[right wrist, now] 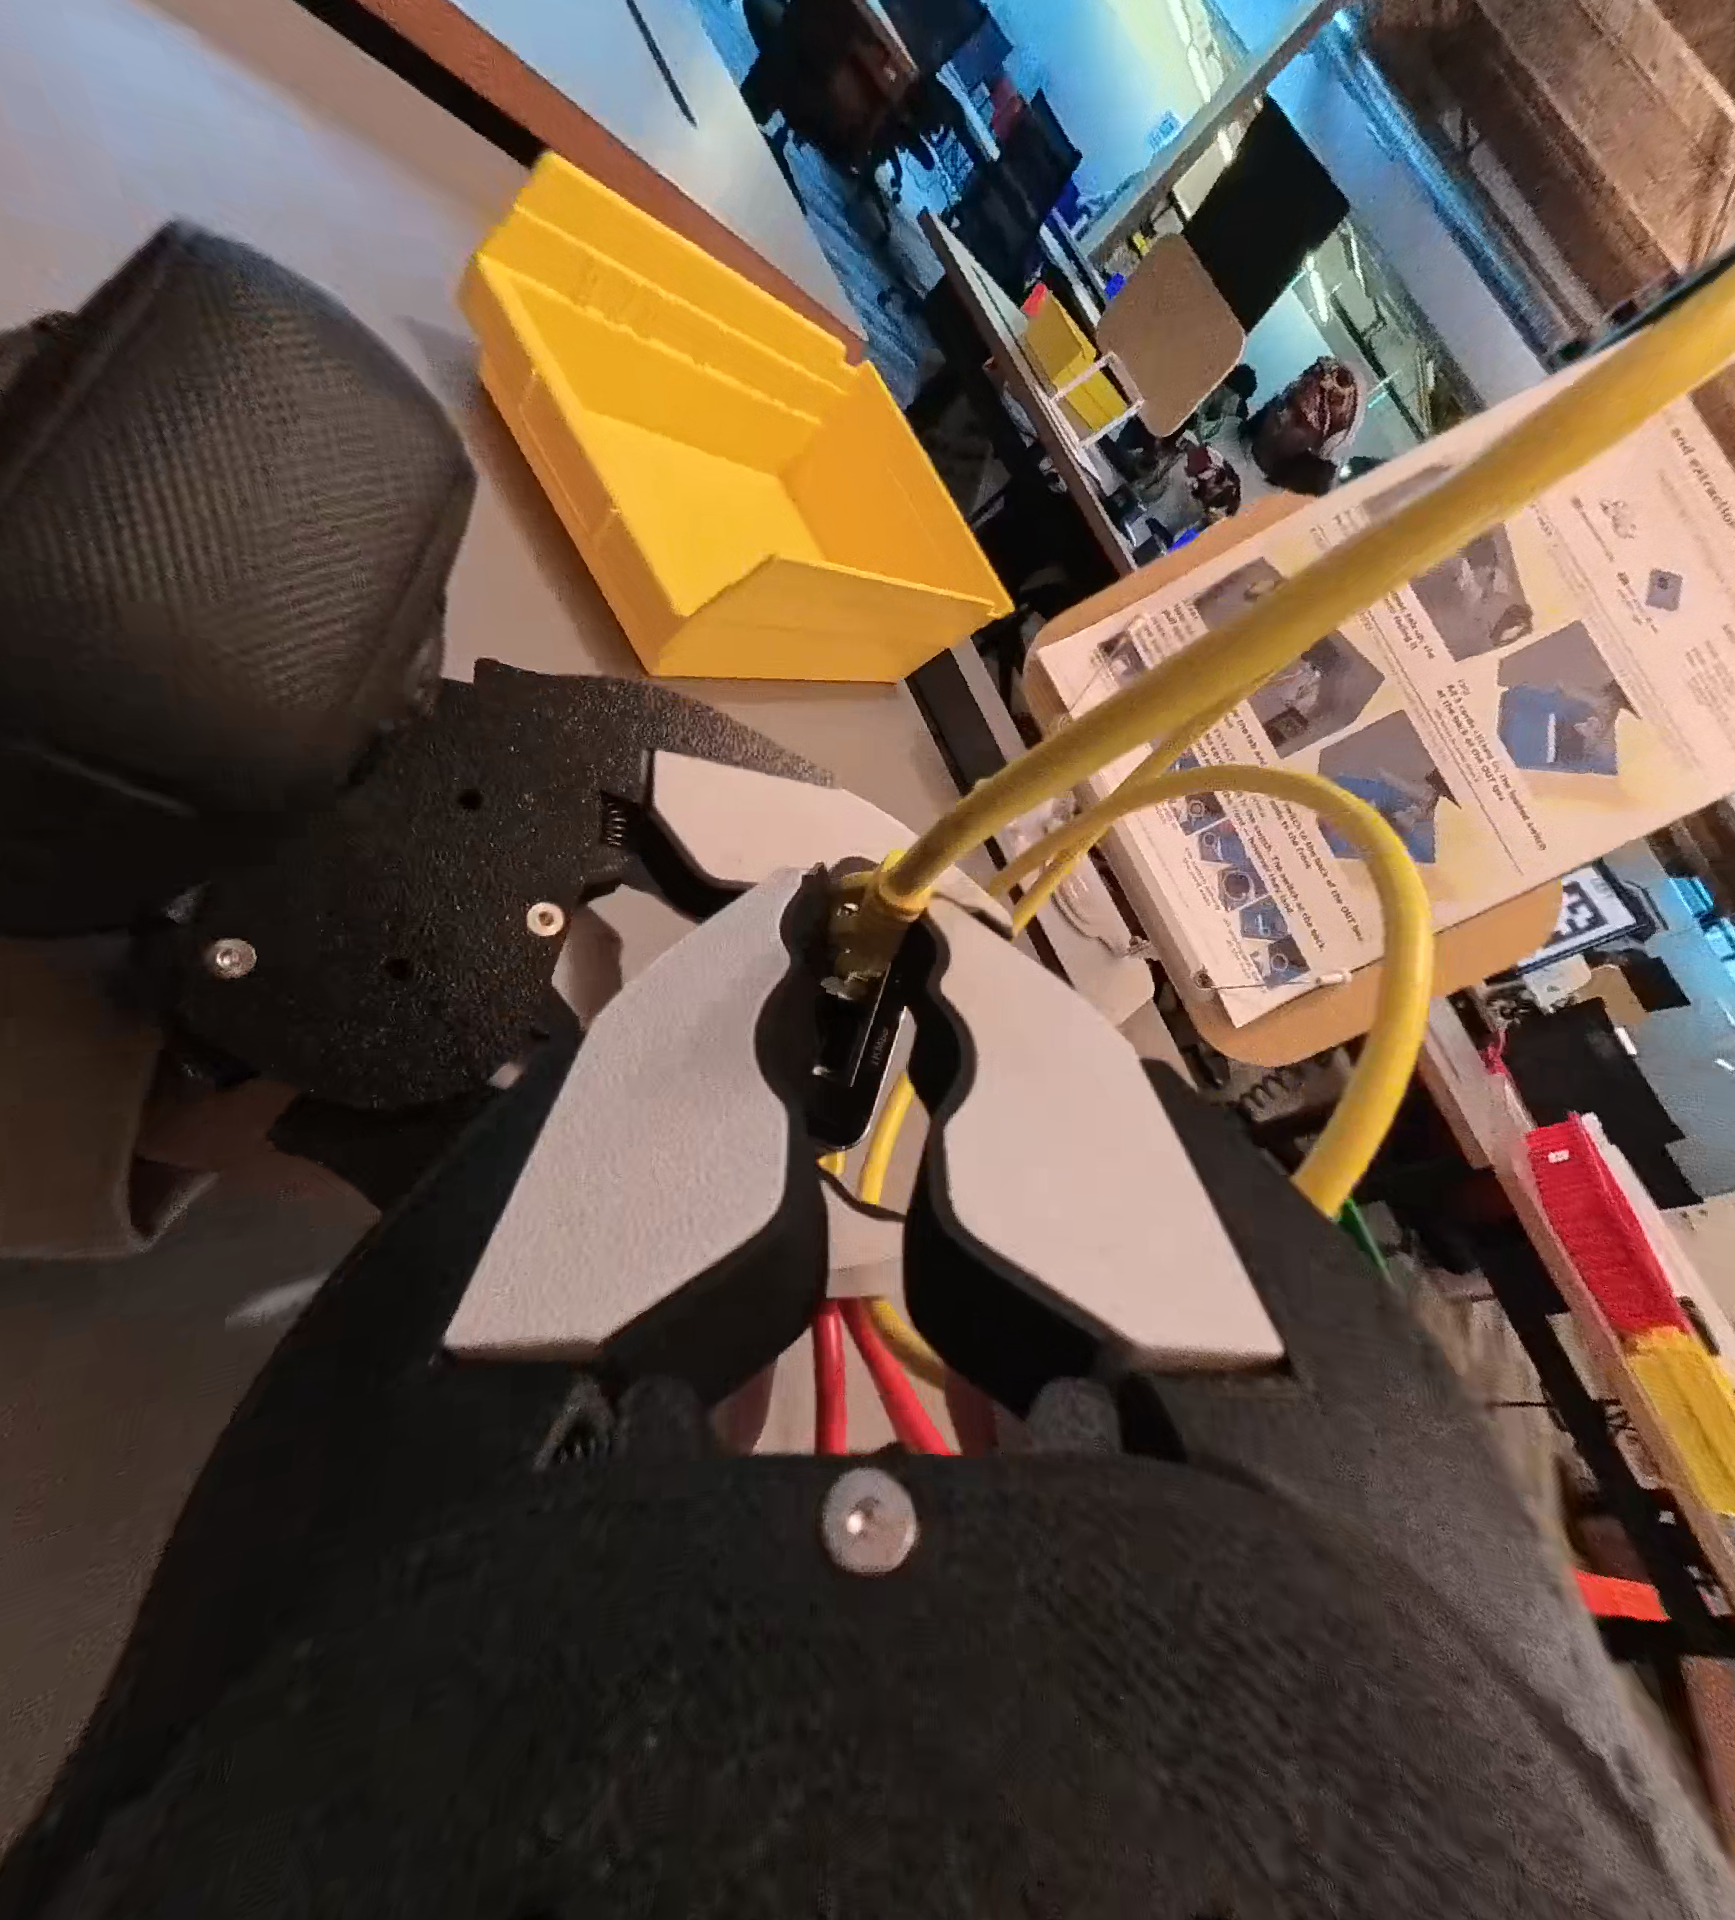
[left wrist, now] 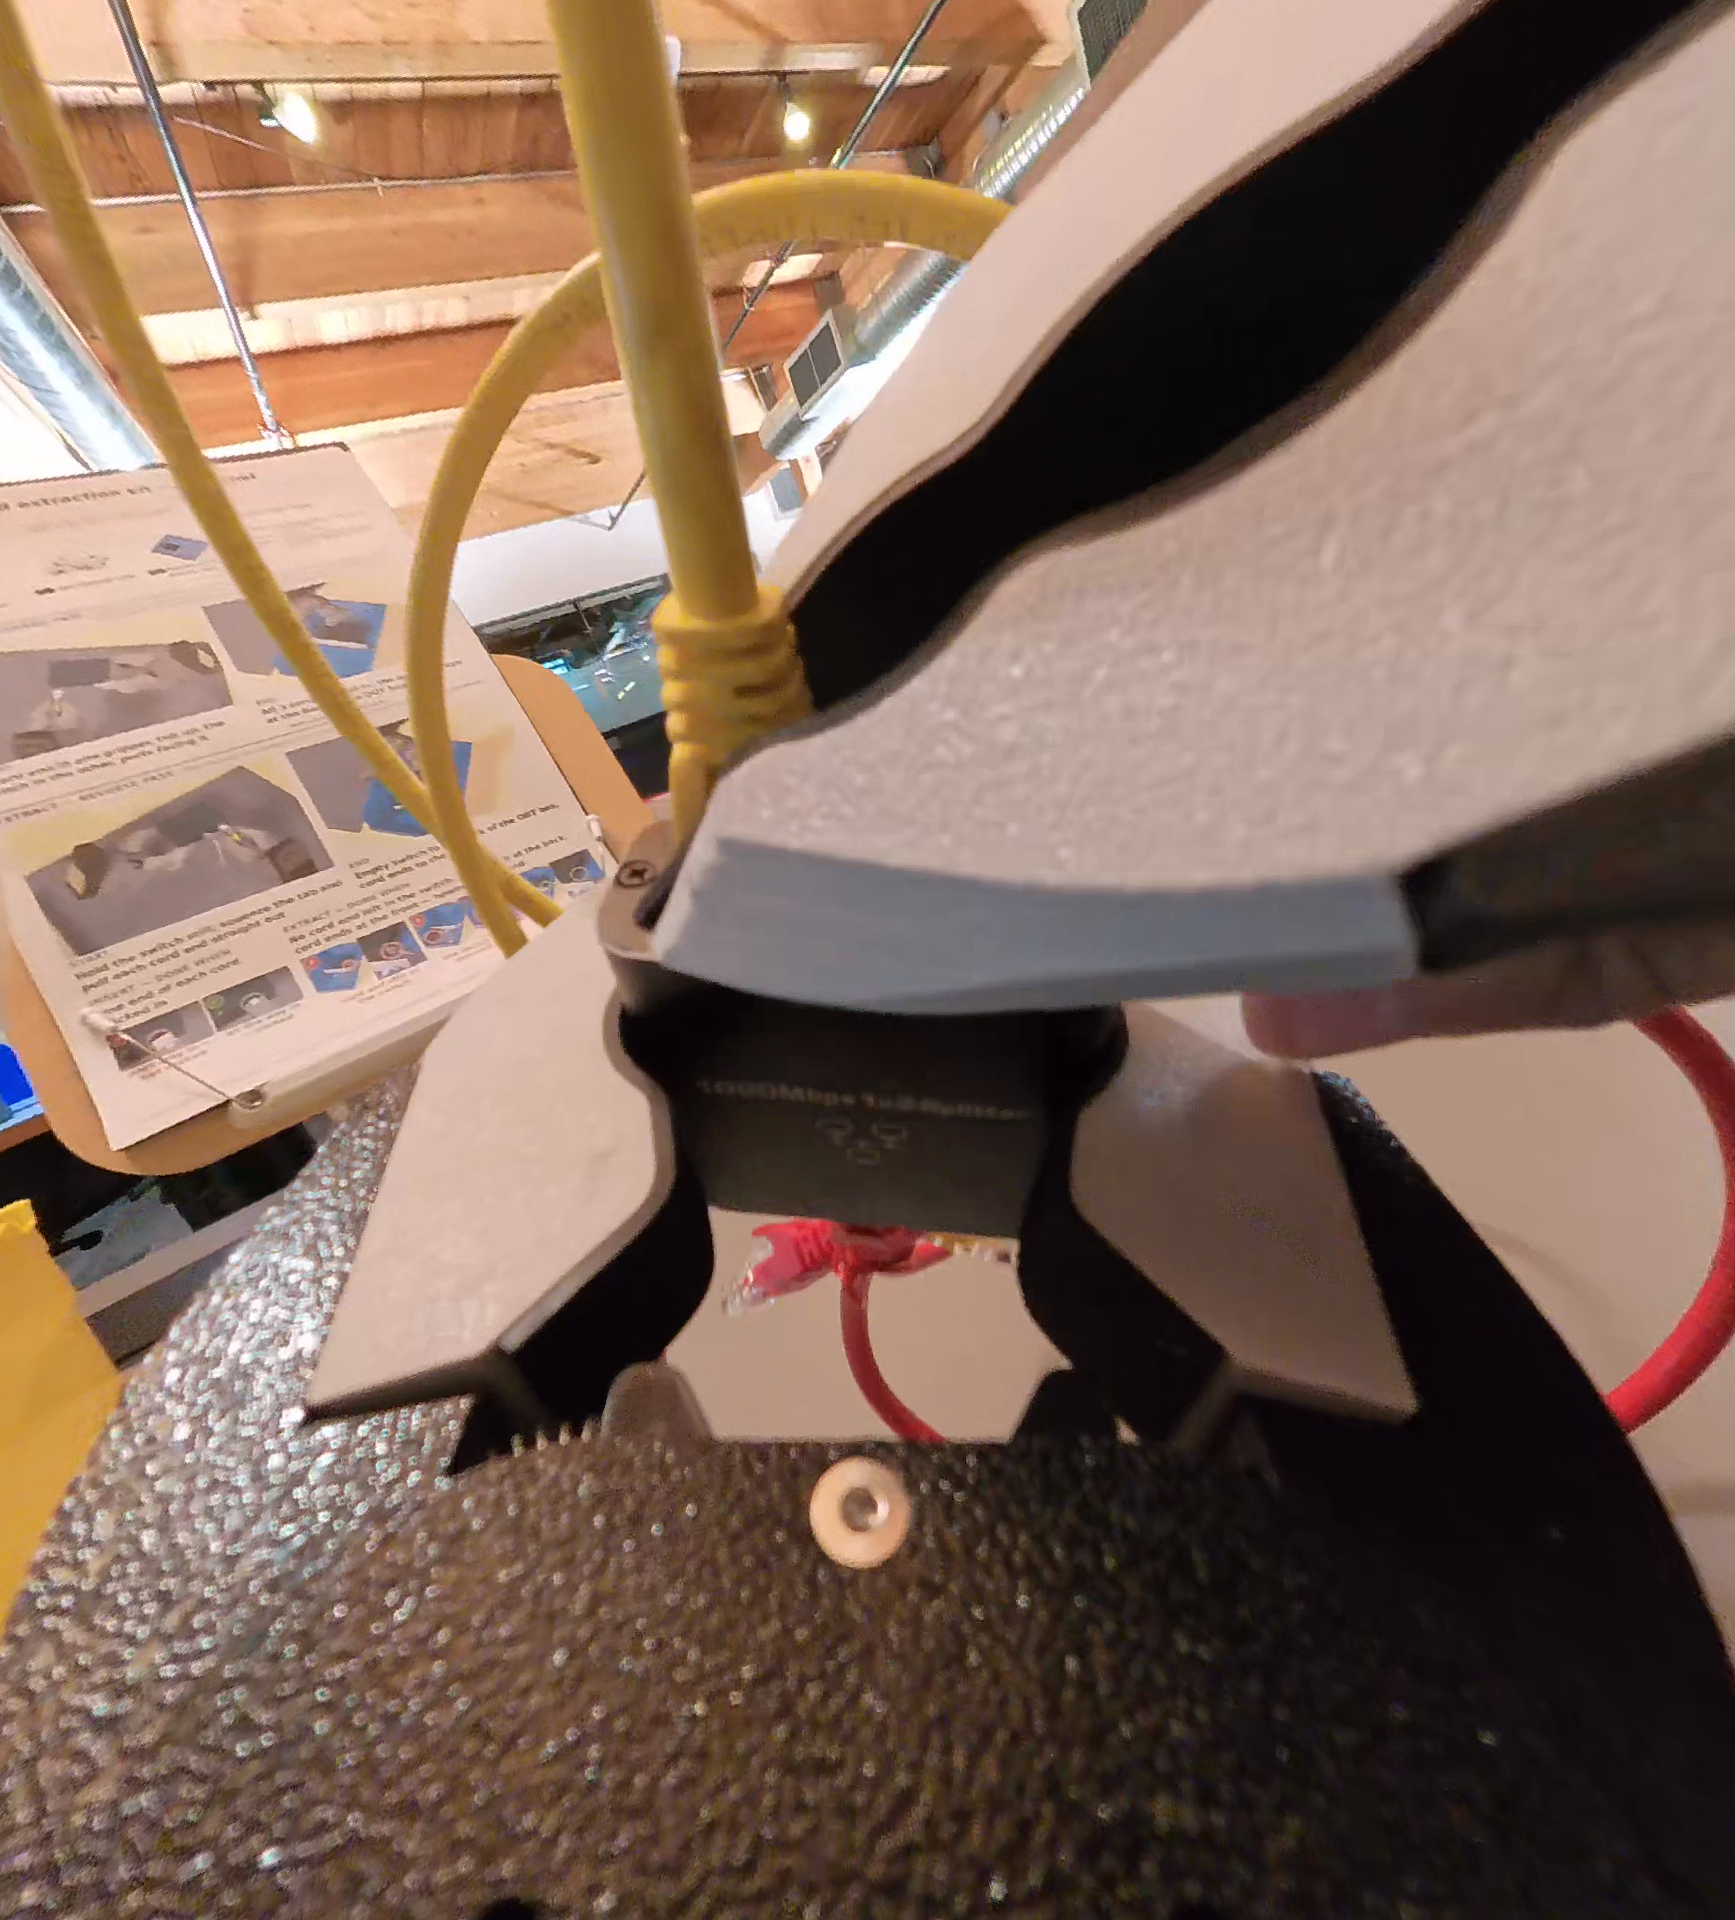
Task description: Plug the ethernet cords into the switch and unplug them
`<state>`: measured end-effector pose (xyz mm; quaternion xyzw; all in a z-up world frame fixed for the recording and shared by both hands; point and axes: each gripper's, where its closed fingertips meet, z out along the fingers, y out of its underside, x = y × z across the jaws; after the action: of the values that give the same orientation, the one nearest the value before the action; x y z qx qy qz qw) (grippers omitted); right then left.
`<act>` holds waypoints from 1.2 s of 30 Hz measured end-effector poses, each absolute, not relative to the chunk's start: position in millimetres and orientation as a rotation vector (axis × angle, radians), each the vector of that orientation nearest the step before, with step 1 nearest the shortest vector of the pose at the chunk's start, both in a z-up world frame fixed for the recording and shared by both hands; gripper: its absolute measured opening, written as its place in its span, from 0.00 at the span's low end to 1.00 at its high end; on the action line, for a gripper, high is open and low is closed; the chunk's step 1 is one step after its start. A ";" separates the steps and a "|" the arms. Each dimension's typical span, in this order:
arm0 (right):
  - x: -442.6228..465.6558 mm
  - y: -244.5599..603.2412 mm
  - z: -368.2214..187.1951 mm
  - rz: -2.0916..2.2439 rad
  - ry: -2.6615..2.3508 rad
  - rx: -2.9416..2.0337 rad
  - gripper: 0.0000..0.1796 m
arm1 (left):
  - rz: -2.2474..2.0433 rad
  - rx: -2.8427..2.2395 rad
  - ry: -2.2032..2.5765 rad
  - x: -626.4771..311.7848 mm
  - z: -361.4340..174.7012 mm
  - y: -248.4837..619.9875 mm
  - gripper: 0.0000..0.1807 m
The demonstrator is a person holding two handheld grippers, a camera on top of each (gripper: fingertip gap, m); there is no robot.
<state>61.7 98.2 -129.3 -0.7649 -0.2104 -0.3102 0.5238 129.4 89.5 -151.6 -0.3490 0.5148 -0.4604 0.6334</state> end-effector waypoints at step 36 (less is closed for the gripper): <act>54.2 78.8 -109.5 -0.209 -0.245 -1.601 0.08 | -0.787 -0.701 1.191 126.6 -130.6 82.7 0.43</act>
<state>54.2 78.8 -109.5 -0.7144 -0.1091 -0.0932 0.6849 126.6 82.7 -130.6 -0.3149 0.5347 -0.3532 0.7002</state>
